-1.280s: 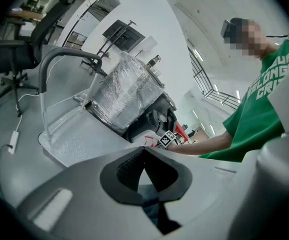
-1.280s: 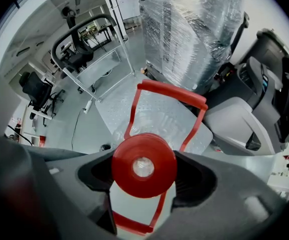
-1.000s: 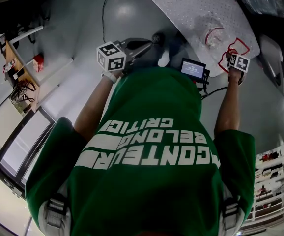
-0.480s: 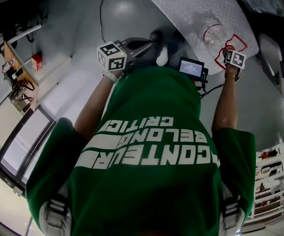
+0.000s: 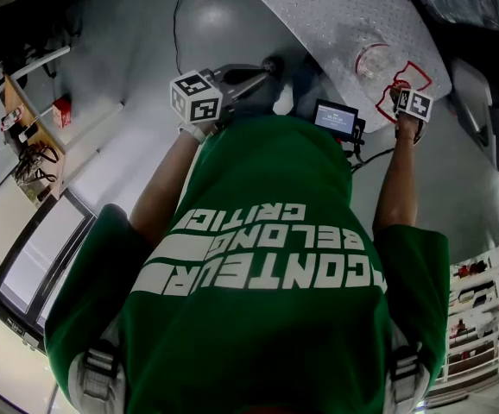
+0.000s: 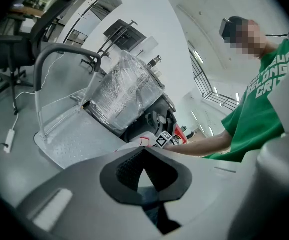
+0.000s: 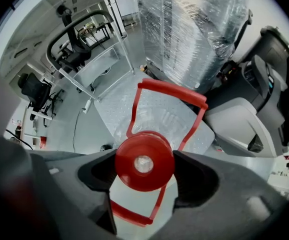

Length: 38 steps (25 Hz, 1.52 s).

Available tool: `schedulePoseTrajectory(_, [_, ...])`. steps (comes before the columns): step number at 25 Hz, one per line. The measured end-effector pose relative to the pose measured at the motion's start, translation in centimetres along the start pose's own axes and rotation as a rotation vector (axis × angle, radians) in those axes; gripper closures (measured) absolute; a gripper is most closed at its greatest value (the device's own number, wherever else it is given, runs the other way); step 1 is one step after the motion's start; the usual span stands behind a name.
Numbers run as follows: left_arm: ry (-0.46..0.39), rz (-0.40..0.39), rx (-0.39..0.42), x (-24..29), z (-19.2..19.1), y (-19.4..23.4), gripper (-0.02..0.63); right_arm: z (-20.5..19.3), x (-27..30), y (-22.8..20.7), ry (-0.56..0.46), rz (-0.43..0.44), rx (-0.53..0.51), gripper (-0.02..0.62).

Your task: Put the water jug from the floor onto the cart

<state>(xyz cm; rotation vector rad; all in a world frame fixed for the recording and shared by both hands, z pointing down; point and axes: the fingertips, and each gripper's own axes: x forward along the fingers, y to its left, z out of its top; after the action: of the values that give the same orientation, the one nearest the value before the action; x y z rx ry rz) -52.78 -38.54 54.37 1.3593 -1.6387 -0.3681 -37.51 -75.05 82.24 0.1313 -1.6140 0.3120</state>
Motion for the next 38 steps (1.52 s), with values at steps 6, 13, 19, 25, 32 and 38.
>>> schedulePoseTrajectory(6, [-0.005,-0.030,0.024,-0.7,0.2,0.1,0.597,0.2,-3.3,-0.5,-0.082,-0.029,0.041,0.281])
schedulePoseTrajectory(13, [-0.026,-0.088,0.075,-2.7,0.6,0.1,0.597,-0.8,-10.9,-0.4,-0.233,-0.136,0.066,0.289])
schedulePoseTrajectory(19, [-0.014,-0.149,0.125,-4.4,-0.1,0.0,0.597,-3.6,-16.8,2.6,-0.378,-0.157,0.135,0.448])
schedulePoseTrajectory(25, [-0.002,-0.203,0.160,-6.3,-0.8,0.2,0.597,-6.3,-20.3,7.6,-0.482,-0.165,0.133,0.601])
schedulePoseTrajectory(32, [0.006,-0.256,0.191,-8.5,-2.4,-0.1,0.597,-11.1,-22.2,12.4,-0.519,-0.163,0.164,0.601])
schedulePoseTrajectory(38, [0.037,-0.290,0.200,-9.6,-4.3,-0.2,0.597,-16.1,-22.8,14.8,-0.510,-0.180,0.216,0.601])
